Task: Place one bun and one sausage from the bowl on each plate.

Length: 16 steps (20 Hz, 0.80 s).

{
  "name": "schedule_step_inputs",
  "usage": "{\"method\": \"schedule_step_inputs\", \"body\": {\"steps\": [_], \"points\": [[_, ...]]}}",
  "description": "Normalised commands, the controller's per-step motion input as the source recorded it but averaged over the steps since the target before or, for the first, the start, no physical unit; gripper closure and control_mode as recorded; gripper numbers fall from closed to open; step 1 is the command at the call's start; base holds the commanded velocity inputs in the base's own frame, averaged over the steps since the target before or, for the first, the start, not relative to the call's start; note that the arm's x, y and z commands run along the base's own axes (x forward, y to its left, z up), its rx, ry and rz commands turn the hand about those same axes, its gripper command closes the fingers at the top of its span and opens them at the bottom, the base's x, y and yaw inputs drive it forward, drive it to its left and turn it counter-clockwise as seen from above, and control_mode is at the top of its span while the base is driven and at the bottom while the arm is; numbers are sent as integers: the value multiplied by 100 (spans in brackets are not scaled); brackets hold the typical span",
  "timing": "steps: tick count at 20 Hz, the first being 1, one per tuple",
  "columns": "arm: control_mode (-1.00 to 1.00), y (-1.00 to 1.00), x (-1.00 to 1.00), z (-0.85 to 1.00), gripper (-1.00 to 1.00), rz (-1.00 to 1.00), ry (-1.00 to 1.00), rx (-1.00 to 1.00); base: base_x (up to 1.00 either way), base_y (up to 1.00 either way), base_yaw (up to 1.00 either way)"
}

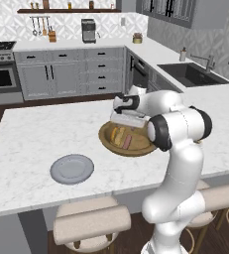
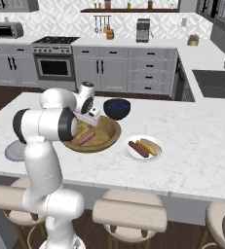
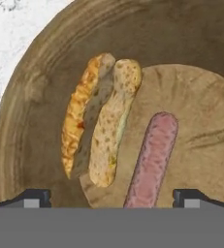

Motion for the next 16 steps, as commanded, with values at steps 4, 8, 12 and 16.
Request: {"method": "schedule_step_inputs", "body": {"steps": [4, 8, 12, 16], "points": [[-100, 14, 38, -32, -100, 0, 0, 0, 0, 0, 0], [-100, 25, 28, -16, -100, 0, -3, 0, 0, 0, 0], [-100, 28, 19, -23, -100, 0, 0, 0, 0, 0, 0], [-100, 18, 7, -35, -100, 0, 0, 0, 0, 0, 0]]}}
